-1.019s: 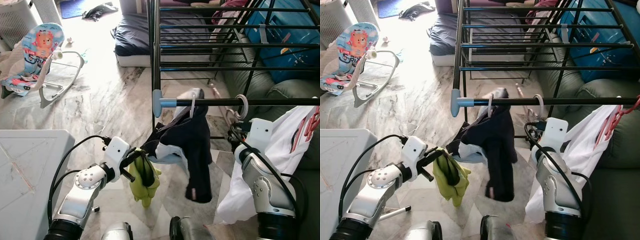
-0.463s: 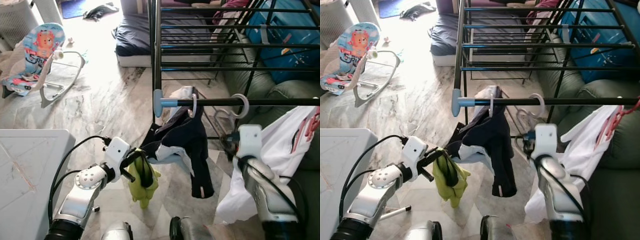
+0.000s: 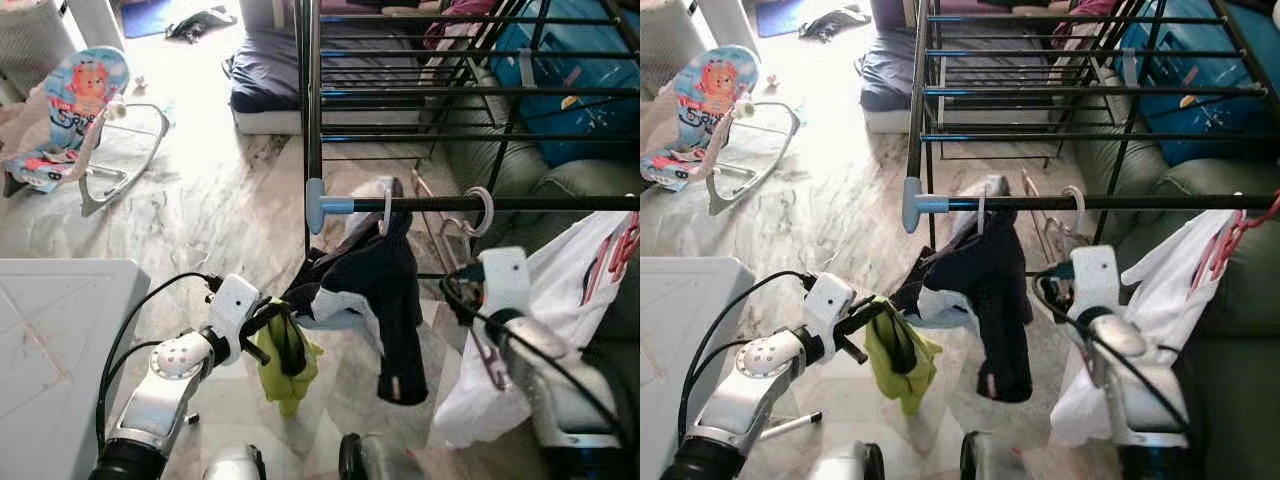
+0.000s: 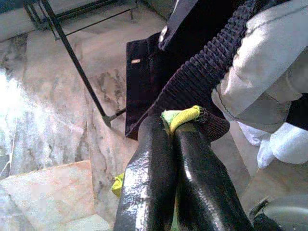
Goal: Hang hanger
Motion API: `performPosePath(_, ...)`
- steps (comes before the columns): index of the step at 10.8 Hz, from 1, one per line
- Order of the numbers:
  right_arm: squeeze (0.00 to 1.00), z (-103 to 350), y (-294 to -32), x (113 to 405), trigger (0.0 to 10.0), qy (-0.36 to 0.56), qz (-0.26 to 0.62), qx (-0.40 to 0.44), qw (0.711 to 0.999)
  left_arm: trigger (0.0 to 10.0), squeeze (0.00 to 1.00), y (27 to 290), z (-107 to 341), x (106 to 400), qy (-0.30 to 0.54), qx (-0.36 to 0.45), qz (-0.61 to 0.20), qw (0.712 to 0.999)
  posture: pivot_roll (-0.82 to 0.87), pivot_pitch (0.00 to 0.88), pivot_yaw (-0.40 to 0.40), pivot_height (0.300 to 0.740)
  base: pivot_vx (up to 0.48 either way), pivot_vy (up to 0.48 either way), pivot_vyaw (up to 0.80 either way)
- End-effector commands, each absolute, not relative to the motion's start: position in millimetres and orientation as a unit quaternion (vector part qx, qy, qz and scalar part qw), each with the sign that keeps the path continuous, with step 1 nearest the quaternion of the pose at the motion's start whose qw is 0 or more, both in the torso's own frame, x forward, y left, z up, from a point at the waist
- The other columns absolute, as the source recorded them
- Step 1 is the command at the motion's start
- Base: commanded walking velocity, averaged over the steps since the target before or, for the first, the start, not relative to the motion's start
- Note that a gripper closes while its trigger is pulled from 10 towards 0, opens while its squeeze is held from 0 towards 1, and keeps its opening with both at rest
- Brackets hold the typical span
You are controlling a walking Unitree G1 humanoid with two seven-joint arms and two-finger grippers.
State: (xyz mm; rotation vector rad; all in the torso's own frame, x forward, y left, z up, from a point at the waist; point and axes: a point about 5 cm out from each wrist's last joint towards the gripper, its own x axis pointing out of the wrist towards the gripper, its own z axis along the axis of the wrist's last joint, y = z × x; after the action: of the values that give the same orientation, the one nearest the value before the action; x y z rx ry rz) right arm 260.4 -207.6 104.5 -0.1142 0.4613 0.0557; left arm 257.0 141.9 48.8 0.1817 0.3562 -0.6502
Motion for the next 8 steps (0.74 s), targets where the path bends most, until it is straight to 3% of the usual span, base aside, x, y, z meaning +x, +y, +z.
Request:
performPosePath(1, 0.00, 111.1, -206.1, 259.5, 10.0, 0.225, 0.037, -0.056, 0.972, 10.0, 0.00, 144.3, 51.6, 259.9, 0.169, 0.098, -0.315, 0.929, -0.09, 0.103, -0.007, 0.740, 0.000, 0.000, 0.00)
performPosePath(2, 0.00, 114.4, -208.8, 256.9, 0.9, 0.228, 0.039, -0.058, 0.971, 10.0, 0.00, 145.0, 51.3, 260.2, 0.171, 0.100, -0.314, 0.929, -0.10, 0.102, -0.007, 0.740, 0.000, 0.000, 0.00)
performPosePath(3, 0.00, 115.5, -210.6, 253.3, 0.0, 0.235, 0.042, -0.057, 0.969, 10.0, 0.00, 145.9, 50.3, 260.2, 0.174, 0.103, -0.313, 0.928, -0.10, 0.102, -0.007, 0.740, 0.000, 0.000, 0.00)
performPosePath(8, 0.00, 106.2, -208.5, 252.3, 0.0, 0.253, 0.029, -0.046, 0.966, 10.0, 0.00, 146.5, 48.3, 260.3, 0.180, 0.106, -0.312, 0.927, -0.10, 0.100, -0.009, 0.740, 0.000, 0.000, 0.00)
